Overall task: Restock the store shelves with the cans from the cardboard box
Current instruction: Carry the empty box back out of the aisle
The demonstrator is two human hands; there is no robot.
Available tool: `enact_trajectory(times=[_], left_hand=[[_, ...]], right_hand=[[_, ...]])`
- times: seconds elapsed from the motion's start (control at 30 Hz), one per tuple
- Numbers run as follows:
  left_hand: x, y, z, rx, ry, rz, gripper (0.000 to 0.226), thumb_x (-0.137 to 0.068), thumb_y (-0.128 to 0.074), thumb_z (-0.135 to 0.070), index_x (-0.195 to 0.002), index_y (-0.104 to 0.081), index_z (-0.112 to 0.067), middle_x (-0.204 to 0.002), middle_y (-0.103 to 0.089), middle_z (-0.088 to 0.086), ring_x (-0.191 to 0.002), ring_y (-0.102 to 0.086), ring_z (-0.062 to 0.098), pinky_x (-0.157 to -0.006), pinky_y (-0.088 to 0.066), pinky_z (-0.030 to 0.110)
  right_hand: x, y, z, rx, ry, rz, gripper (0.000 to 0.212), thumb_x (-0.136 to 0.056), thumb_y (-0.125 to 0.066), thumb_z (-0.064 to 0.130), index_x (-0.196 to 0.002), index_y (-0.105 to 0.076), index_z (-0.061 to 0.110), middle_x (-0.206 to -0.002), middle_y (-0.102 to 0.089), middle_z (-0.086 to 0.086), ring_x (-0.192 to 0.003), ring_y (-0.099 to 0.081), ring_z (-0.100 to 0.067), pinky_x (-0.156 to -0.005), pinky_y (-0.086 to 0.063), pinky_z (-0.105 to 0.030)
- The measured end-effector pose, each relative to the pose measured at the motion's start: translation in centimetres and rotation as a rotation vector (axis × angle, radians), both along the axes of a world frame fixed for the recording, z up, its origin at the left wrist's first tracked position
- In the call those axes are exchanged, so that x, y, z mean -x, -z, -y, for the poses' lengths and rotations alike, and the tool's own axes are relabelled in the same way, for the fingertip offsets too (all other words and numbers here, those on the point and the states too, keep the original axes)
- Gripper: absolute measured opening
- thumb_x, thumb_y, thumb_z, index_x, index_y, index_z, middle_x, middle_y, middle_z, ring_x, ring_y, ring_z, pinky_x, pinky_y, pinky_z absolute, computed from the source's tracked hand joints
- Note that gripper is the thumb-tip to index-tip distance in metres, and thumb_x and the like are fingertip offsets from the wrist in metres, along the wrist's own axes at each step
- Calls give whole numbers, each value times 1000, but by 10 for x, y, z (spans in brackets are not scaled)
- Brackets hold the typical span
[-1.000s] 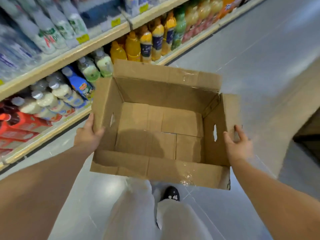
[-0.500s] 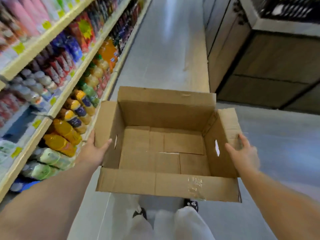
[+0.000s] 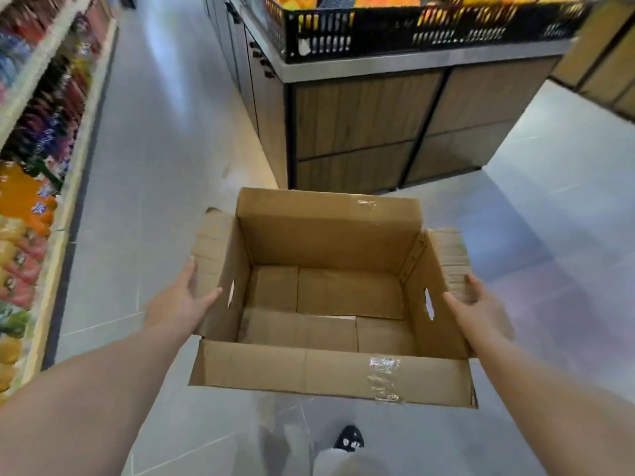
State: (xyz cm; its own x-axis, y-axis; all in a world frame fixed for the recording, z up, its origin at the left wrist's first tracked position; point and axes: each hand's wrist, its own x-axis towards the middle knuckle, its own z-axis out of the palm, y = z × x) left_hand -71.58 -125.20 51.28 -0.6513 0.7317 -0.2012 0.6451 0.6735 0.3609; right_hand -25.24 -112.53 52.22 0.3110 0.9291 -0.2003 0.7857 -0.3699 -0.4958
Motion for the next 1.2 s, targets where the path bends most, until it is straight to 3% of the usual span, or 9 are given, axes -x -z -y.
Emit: enact_trajectory(times=[0.2, 0.33, 0.5, 0.7, 0.93, 1.07, 1.2], left_hand=[[-82, -2, -102, 15, 109, 8, 79, -77, -57, -65, -144, -22, -43, -139, -49, 10, -115, -52, 39, -87, -45, 41], [-112, 11, -160, -2, 120, 40, 80, -73, -63, -64, -142, -26, -45, -138, -50, 6, -113, -54, 36, -76, -42, 36], [-134, 38, -253, -44, 139, 223, 83, -71, -74, -50, -141, -30, -41, -141, -43, 10, -120, -46, 37, -98, -41, 50], [-175, 45, -383, 25, 240, 122, 86, -65, -62, -69, -137, -21, -49, -113, -59, 3, -89, -59, 29, -69, -52, 39], [-236, 22, -526, 22, 267, 74, 85, -69, -60, -70, -139, -18, -48, -112, -62, -1, -63, -47, 7, -42, -38, 20], [-282, 5, -612, 60, 315, 8, 80, -72, -59, -68, -139, -21, -46, -117, -62, 1, -85, -60, 23, -56, -53, 31], [-342, 2, -689, 64, 307, -1, 76, -77, -59, -62, -140, -23, -43, -120, -60, 5, -97, -60, 28, -70, -57, 40]], right_hand=[[-87, -8, -59, 18, 73, 58, 69, -77, -56, 58, -140, -33, 44, -121, -53, -12, -94, -59, -33, -84, -51, -48], [-126, -1, -96, 36, 119, 103, 69, -75, -57, 57, -139, -35, 44, -116, -49, -13, -92, -58, -34, -86, -49, -46], [-157, 15, -160, 91, 155, 116, 69, -76, -57, 57, -139, -34, 44, -119, -50, -13, -99, -57, -34, -82, -46, -42], [-201, 24, -251, 112, 210, 60, 65, -80, -59, 53, -140, -35, 42, -127, -52, -10, -105, -56, -34, -85, -50, -48], [-257, 17, -374, 120, 285, 72, 65, -79, -58, 56, -139, -35, 44, -126, -54, -11, -107, -55, -34, -83, -46, -44], [-296, 25, -451, 123, 319, 52, 64, -77, -57, 58, -137, -35, 46, -121, -54, -10, -101, -57, -33, -73, -44, -38], [-350, 36, -541, 136, 289, 11, 64, -78, -56, 55, -137, -34, 45, -122, -53, -11, -103, -57, -34, -80, -47, -43]])
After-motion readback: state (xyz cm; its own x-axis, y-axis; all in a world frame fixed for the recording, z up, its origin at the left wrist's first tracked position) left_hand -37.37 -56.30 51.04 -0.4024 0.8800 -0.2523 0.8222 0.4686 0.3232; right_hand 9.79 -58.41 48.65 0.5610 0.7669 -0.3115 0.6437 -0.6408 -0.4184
